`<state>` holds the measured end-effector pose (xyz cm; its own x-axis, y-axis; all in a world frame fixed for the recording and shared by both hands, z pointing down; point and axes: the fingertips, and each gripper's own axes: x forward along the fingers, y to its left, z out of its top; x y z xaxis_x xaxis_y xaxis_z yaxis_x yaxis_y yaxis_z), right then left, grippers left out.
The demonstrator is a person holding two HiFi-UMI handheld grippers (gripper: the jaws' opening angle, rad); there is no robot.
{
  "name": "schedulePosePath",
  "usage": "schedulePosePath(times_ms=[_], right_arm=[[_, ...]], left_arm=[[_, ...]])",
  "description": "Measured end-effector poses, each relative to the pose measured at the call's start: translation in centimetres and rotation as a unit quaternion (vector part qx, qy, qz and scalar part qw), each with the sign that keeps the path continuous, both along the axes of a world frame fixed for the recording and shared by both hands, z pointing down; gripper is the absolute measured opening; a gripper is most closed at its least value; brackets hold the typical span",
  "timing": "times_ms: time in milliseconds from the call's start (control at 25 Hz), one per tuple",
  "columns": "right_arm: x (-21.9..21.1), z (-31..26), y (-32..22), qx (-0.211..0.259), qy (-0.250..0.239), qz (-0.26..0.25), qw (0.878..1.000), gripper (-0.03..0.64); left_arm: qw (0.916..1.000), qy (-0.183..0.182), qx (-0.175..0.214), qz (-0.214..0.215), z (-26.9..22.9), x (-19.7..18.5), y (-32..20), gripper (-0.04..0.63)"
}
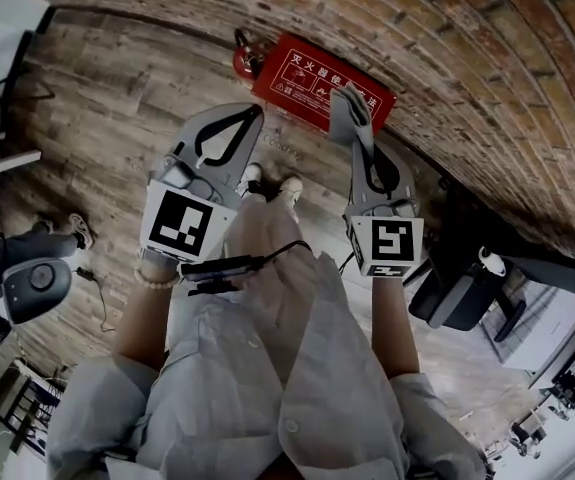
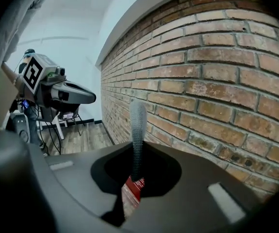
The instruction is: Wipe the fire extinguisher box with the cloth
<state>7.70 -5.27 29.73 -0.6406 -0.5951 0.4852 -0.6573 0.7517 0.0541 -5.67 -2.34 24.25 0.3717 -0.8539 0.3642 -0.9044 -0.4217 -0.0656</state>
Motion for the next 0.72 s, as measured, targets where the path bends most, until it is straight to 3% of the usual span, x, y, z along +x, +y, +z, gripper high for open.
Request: schedulePosePath(times_ms=[720], right_arm=[[-7.7,8.6,-5.1,-0.028,-0.011,-0.073,0.997,0.02]], left_arm=[[0.9981,0.005,-0.022,-0.058,7.9,-4.9,-2.0,-0.002]])
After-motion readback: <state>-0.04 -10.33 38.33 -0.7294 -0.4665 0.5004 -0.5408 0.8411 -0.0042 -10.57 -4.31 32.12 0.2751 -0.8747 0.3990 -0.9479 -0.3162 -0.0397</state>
